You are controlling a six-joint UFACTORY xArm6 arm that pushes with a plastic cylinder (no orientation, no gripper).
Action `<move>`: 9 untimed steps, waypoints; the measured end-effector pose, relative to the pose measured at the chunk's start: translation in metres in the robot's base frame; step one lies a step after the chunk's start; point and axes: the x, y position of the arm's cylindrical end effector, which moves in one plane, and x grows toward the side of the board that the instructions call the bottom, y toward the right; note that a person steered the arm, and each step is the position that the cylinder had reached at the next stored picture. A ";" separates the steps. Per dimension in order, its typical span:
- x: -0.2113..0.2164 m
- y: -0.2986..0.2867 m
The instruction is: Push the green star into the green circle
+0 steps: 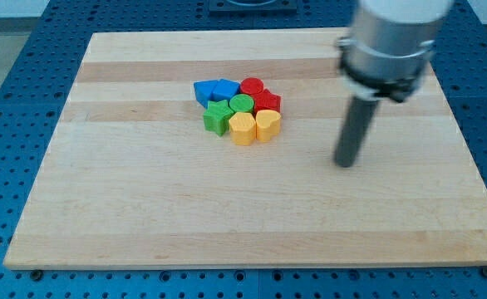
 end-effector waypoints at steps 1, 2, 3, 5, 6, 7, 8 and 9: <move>0.000 -0.099; 0.000 -0.172; -0.007 -0.220; -0.058 -0.228; -0.064 -0.214; -0.065 -0.177; -0.070 -0.147; -0.087 -0.126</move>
